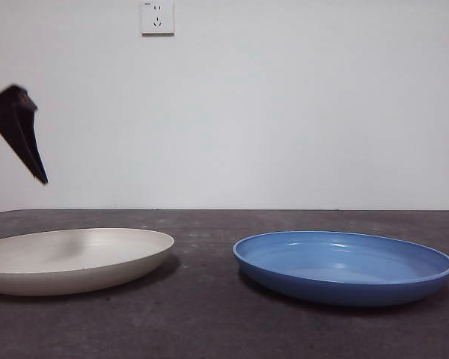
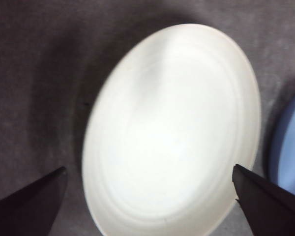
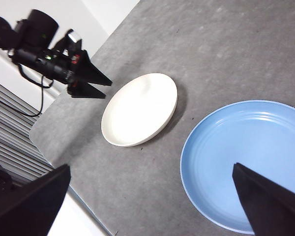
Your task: Pick up the white plate, put it on the blue plate, put it on desk
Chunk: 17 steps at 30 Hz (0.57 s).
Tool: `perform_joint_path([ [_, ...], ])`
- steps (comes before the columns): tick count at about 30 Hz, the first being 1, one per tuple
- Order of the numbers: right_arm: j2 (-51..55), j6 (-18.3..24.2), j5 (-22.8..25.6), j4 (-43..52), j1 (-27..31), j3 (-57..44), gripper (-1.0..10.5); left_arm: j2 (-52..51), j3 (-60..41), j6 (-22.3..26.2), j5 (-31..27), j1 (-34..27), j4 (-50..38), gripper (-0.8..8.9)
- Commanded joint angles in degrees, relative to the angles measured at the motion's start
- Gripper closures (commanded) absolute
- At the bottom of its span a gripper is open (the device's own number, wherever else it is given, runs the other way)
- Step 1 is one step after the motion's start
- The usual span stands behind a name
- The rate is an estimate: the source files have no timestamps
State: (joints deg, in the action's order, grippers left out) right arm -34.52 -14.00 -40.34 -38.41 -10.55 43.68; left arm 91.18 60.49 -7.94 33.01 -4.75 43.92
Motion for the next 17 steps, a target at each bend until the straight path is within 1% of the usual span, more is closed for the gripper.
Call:
perform_joint_path([
  [1,-0.2,-0.6,-0.2,0.2,-0.2,0.9,3.6,3.1,1.2,1.2,0.4,-0.2,-0.9,1.28],
  [9,-0.2,-0.6,-0.2,-0.2,-0.2,0.9,3.6,8.0,1.2,0.9,0.5,-0.2,-3.3,1.39],
  [13,-0.2,-0.6,-0.2,-0.7,-0.2,0.9,3.6,8.3,1.2,0.9,0.5,-0.2,-4.2,1.97],
  [17,-0.2,-0.6,-0.2,-0.7,-0.2,0.9,3.6,8.4,1.2,0.8,0.4,-0.2,-4.5,1.99],
])
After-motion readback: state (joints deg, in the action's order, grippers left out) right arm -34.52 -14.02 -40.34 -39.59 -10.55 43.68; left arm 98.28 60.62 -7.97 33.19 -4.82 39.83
